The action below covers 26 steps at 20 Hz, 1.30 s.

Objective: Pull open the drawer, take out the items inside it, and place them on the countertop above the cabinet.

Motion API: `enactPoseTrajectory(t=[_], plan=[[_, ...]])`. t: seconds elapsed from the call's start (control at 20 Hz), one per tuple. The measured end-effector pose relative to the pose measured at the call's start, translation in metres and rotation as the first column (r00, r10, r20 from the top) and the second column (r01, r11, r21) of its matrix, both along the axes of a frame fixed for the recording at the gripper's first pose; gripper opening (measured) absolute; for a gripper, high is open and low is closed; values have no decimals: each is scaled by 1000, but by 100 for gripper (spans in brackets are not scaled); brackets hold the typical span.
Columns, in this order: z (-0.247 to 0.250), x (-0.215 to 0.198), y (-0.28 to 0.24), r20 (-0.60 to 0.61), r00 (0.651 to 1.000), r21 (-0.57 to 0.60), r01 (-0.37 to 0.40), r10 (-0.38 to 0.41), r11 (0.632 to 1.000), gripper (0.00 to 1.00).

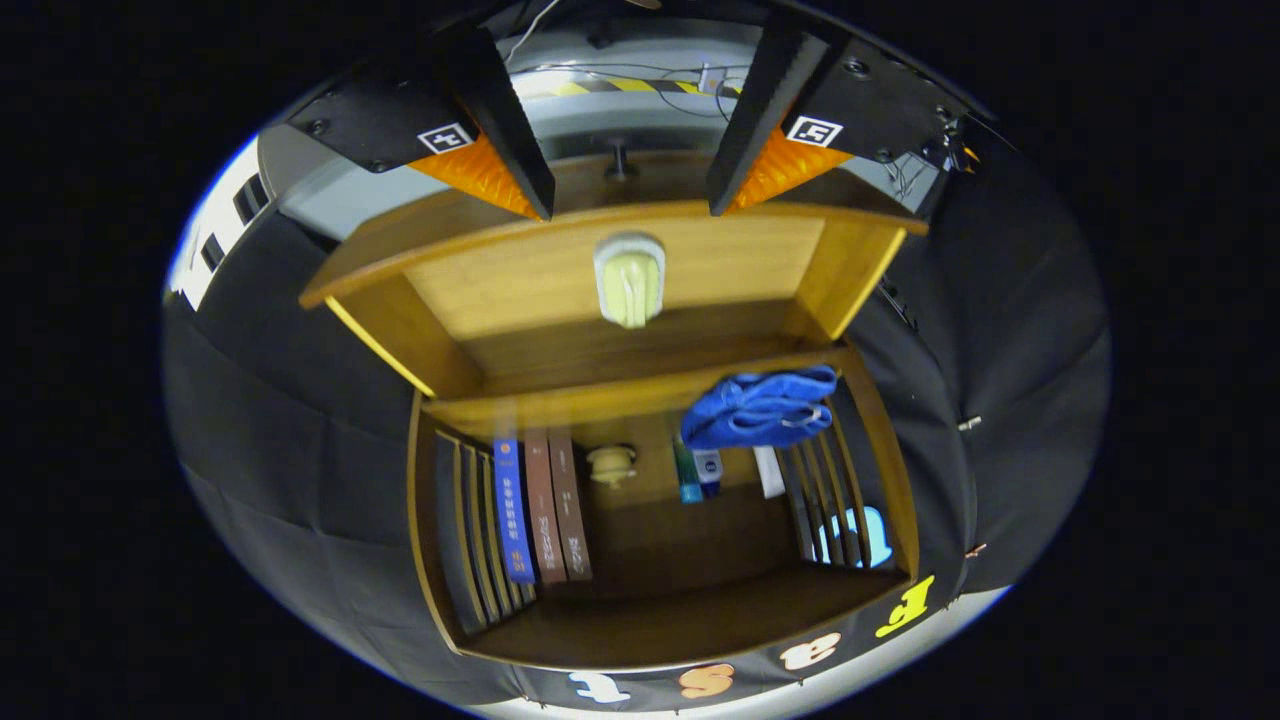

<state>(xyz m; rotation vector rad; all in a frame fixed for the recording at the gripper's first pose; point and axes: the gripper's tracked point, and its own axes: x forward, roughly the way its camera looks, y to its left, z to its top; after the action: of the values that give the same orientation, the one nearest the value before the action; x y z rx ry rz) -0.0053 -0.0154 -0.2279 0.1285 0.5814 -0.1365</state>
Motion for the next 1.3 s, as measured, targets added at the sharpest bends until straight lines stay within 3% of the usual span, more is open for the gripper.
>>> enactPoseTrajectory(t=[0.2, 0.45, 0.6, 0.75, 0.9, 1.1, 1.2, 1.25, 1.3], plan=[[-8, 71, -2, -54, 998, -30, -30, 28, 999, 97], [-61, 127, -6, -231, 972, -21, -33, 27, 999, 99], [-91, 138, -8, -327, 945, -11, -27, 22, 1000, 99], [-113, 142, -13, -406, 914, -11, -26, 20, 1000, 87], [-133, 139, -15, -477, 879, -11, -23, 15, 1000, 83], [-139, 135, -15, -536, 844, -32, -37, 14, 999, 45], [-141, 138, -16, -536, 844, -32, -40, 17, 999, 45], [-144, 136, -16, -537, 843, -22, -37, 19, 999, 20], [-140, 135, -14, -540, 842, -15, -31, 18, 999, 20]])
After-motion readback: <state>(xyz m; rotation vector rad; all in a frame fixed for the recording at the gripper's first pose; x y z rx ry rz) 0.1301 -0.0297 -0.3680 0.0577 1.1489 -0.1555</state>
